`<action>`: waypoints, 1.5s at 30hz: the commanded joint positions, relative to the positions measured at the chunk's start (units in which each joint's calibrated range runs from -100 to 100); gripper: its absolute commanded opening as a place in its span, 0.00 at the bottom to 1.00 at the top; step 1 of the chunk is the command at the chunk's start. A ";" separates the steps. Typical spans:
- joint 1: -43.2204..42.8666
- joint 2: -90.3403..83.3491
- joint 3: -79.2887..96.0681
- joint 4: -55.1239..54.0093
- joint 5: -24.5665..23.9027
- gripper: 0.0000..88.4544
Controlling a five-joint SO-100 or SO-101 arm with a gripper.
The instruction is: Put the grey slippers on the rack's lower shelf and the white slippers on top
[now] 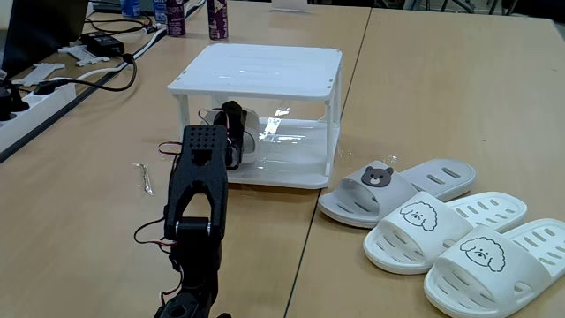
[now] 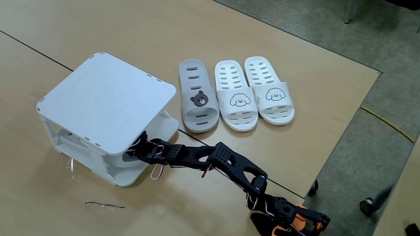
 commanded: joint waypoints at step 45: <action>-2.21 -66.40 86.81 -13.87 0.37 0.17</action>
